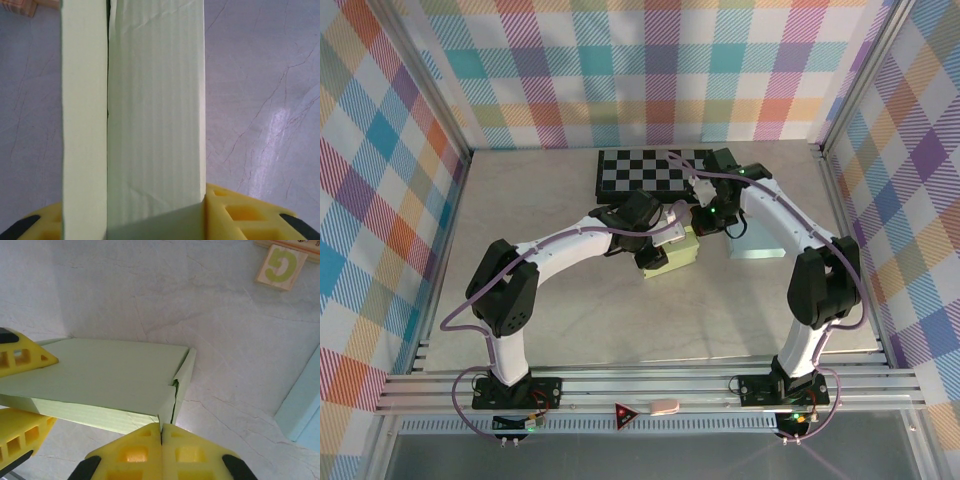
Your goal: Fold the paper box
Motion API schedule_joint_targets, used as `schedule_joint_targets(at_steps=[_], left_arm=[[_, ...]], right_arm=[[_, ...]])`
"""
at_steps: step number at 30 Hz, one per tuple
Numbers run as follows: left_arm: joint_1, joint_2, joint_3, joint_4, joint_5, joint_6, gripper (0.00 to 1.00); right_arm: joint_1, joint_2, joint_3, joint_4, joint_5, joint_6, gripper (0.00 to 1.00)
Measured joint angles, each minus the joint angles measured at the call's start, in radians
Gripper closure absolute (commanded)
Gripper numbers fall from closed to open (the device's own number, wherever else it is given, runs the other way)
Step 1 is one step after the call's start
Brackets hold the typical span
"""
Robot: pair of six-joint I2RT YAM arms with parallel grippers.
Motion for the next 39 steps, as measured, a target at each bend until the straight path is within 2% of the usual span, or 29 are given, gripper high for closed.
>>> schedule_joint_targets(at_steps=[7,13,17,24,31,34,39], left_arm=[[0.000,0.000,0.000,0.000,-0.008,-0.002,0.57],[0.012,0.000,0.000,0.007,-0.010,-0.034,0.43],[0.027,0.000,0.000,0.009,-0.003,-0.075,0.37],[0.060,0.000,0.000,0.011,0.013,-0.132,0.40],[0.060,-0.003,-0.004,0.026,0.011,-0.154,0.30],[0.066,-0.021,-0.020,0.050,0.003,-0.185,0.21],[0.105,-0.121,-0.099,0.128,0.005,-0.288,0.21]], right_arm=[[0.000,0.000,-0.013,0.018,-0.003,0.024,1.00],[0.007,-0.071,-0.129,0.105,0.000,0.031,1.00],[0.032,-0.104,-0.180,0.151,0.021,0.046,1.00],[0.066,-0.115,-0.212,0.224,0.065,0.084,1.00],[0.092,-0.130,-0.242,0.264,0.115,0.114,1.00],[0.103,-0.134,-0.245,0.269,0.137,0.131,1.00],[0.113,-0.134,-0.245,0.270,0.163,0.151,1.00]])
